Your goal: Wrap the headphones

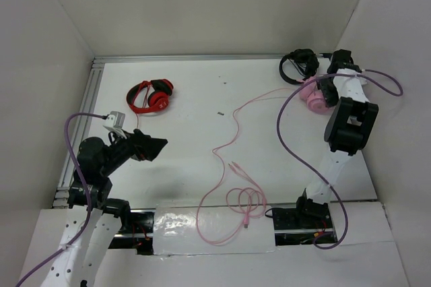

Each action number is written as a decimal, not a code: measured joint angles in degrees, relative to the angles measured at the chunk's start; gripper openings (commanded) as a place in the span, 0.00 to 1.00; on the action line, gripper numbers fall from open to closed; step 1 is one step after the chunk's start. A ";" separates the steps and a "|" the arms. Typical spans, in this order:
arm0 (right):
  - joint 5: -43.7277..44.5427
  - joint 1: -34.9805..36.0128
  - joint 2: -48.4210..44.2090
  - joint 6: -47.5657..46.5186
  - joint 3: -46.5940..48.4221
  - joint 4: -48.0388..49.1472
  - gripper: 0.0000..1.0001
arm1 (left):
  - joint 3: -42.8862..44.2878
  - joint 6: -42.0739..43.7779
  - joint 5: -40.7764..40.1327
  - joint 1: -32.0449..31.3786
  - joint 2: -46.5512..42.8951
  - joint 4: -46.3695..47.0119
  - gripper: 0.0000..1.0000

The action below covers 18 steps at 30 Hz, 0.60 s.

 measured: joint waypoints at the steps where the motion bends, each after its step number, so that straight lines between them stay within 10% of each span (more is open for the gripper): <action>1: 0.04 0.15 0.24 0.15 -0.04 -0.50 0.77 | 0.00 -0.02 -0.04 0.00 0.00 -0.04 0.99; 7: 1.05 1.22 -2.45 1.11 -6.75 1.05 0.07 | -0.02 -0.11 -1.36 0.00 -0.44 -0.55 0.99; 18: 2.49 13.35 -24.26 1.46 -28.63 2.89 0.00 | -0.94 -0.33 -2.08 0.00 -3.67 -0.76 0.99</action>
